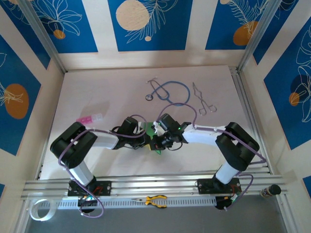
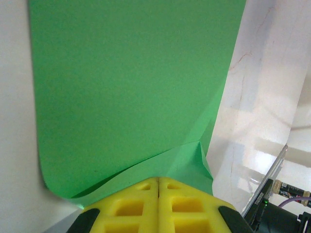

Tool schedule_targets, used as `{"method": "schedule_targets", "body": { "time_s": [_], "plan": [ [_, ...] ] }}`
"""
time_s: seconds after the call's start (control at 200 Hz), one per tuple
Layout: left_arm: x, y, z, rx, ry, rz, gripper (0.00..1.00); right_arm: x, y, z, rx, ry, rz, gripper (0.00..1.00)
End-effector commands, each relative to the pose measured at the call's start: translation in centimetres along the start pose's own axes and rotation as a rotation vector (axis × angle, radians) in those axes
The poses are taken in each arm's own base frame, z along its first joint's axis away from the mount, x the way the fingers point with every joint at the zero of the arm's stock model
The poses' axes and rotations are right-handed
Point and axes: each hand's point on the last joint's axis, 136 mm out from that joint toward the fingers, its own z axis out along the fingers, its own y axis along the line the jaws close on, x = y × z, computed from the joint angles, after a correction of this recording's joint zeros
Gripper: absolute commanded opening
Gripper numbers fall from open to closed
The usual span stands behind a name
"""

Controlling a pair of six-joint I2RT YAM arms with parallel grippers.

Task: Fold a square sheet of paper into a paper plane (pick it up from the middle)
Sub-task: Third fold the triangle at the center of the table.

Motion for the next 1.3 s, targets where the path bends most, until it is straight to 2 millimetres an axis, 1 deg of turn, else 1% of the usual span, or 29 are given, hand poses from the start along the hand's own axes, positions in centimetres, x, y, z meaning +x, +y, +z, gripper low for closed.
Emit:
{"method": "schedule_targets", "body": {
  "time_s": [0.0, 0.125, 0.34, 0.46, 0.615, 0.71, 0.86, 1.05, 1.296],
  "plan": [
    [0.9, 2.4, 0.5, -0.077, 0.022, -0.014, 0.0, 0.4, -0.5, 0.5, 0.024, 0.033, 0.031, 0.06],
    [0.9, 2.3, 0.5, -0.076, 0.024, -0.013, 0.0, 0.9, -1.7, 1.0, 0.053, 0.041, 0.055, 0.05],
    [0.9, 2.3, 0.5, -0.082, 0.026, -0.011, 0.0, 1.7, -2.8, 1.3, 0.054, 0.051, 0.085, 0.05],
    [0.9, 2.3, 0.5, -0.086, 0.026, -0.009, 0.0, 1.9, -2.3, 1.0, 0.035, 0.049, 0.083, 0.06],
    [0.8, 2.4, 0.4, -0.088, 0.023, -0.011, 0.0, 0.6, -0.7, -0.4, -0.007, -0.008, 0.071, 0.06],
    [0.9, 2.4, 0.5, -0.088, 0.026, -0.011, 0.0, 0.0, -0.8, -0.5, -0.023, -0.017, 0.084, 0.06],
    [0.8, 2.3, 0.5, -0.087, 0.026, -0.01, 0.0, -0.1, -1.5, 0.2, -0.015, -0.009, 0.107, 0.06],
    [0.8, 2.3, 0.5, -0.087, 0.027, -0.009, 0.0, 0.9, -2.8, 1.2, 0.018, 0.025, 0.134, 0.06],
    [0.8, 2.4, 0.5, -0.093, 0.027, -0.011, 0.0, 2.2, -4.0, 0.8, 0.058, 0.032, 0.137, 0.06]
  ]
}}
